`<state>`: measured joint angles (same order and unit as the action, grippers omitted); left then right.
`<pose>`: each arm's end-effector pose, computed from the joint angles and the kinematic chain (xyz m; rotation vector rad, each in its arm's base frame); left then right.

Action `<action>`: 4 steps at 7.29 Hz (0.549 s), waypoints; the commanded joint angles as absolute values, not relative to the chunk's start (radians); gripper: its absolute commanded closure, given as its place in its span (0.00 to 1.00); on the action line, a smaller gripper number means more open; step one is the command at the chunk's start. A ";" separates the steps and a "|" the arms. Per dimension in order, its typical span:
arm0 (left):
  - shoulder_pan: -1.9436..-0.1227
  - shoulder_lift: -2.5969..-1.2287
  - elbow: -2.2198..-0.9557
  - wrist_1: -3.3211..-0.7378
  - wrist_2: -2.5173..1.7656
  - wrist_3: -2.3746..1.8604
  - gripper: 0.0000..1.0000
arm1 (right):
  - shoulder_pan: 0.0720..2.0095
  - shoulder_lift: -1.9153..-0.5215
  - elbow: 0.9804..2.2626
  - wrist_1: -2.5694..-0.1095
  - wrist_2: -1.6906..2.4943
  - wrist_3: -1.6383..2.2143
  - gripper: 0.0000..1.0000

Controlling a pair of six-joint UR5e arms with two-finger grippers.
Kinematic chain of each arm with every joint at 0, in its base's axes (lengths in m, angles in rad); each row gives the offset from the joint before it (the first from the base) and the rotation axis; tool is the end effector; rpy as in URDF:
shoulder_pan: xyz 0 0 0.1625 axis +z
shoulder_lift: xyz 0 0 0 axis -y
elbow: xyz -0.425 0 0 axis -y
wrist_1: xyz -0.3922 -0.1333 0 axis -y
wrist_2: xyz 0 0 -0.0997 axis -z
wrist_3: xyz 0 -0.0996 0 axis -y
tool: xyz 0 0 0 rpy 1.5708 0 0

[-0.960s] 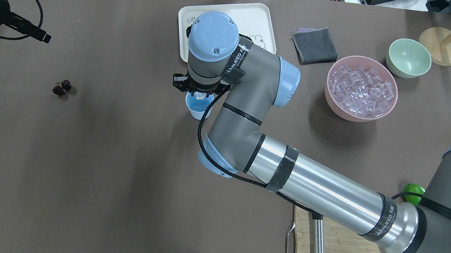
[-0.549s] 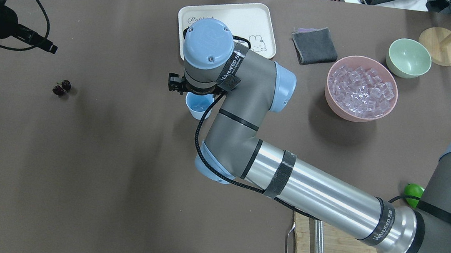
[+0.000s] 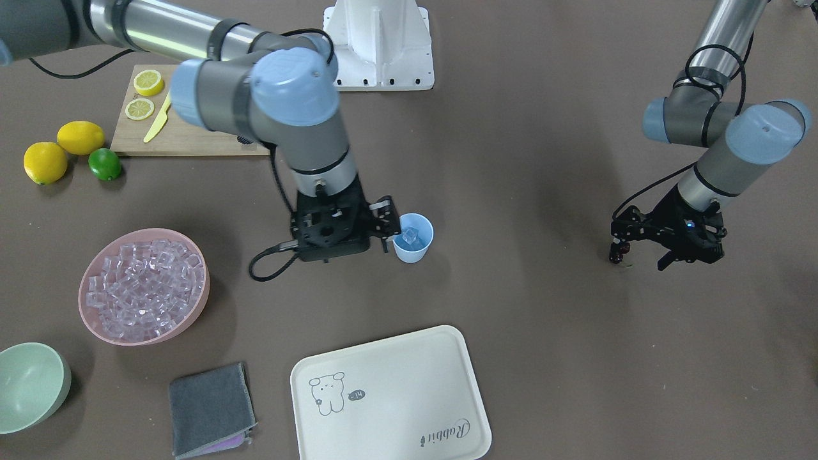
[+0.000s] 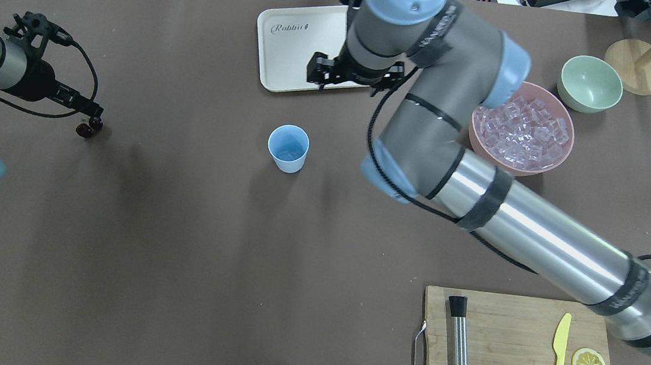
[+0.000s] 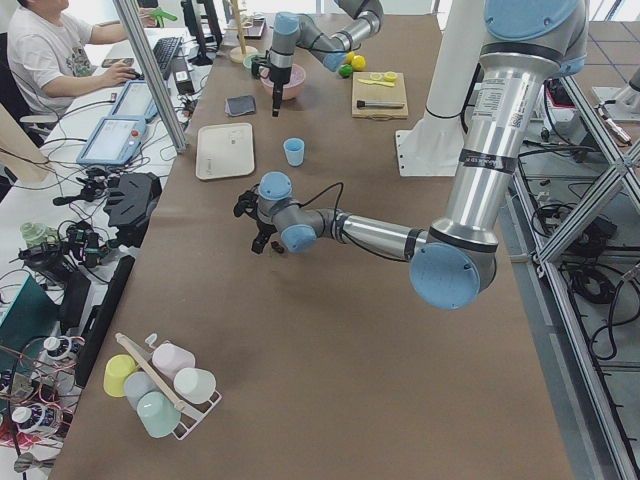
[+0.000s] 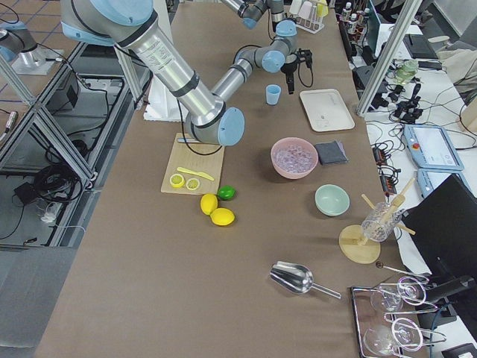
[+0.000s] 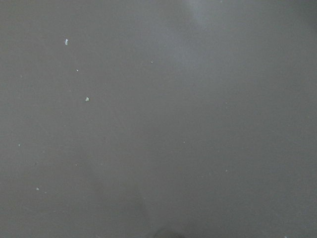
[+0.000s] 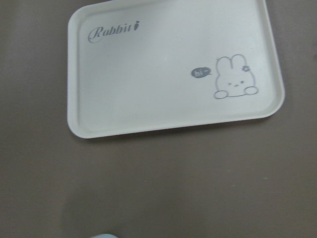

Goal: Put ice and cherries in cup
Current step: 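Release ice into the cup with right gripper while left gripper reaches for cherries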

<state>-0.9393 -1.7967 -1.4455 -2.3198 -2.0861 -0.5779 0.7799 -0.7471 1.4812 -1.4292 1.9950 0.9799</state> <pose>0.2959 -0.5472 0.5197 0.4085 0.8709 0.2682 -0.4588 -0.5836 0.1701 0.2384 -0.9171 -0.0110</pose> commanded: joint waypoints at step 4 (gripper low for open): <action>-0.899 -1.790 -1.400 -2.388 -2.069 -0.675 0.26 | 1.170 -1.286 1.753 -1.422 2.284 0.369 0.02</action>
<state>-0.9112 -1.7897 -1.3946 -2.3829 -2.0684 -0.6421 1.1116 -1.1901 1.7179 -1.4249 2.2598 0.4824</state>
